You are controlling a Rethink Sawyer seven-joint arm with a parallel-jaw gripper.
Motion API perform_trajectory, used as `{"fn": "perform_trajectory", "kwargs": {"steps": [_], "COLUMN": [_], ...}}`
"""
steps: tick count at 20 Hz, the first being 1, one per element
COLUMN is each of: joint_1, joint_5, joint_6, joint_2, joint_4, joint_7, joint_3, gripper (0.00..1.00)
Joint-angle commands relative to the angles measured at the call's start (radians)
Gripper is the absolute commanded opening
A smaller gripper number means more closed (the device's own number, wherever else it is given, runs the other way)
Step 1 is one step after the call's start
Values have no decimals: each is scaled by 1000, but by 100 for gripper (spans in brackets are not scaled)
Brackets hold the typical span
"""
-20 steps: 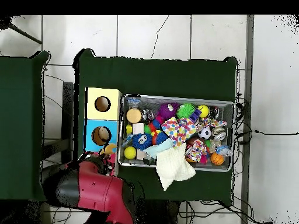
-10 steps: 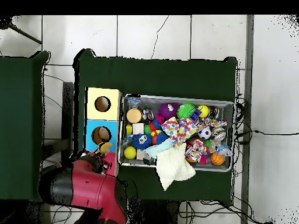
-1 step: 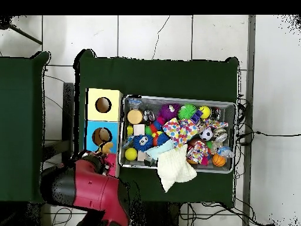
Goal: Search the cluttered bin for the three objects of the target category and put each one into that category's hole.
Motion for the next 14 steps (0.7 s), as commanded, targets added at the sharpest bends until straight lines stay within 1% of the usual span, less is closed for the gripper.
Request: {"fn": "perform_trajectory", "kwargs": {"steps": [1, 3, 6, 7, 9, 11, 14], "joint_1": [-118, -166, -193, -175, -166, -176, -168], "joint_5": [27, 18, 18, 16, 12, 7, 2], "joint_6": [-136, -155, -142, -133, -133, -132, -130], "joint_2": [26, 25, 25, 23, 20, 14, 14], "joint_4": [75, 80, 69, 65, 66, 70, 74], "joint_7": [188, 161, 157, 171, 179, 173, 175], "joint_3": [101, 122, 130, 122, 120, 126, 122], "gripper": [0, 0, 0, 0, 0, 0, 0]}}
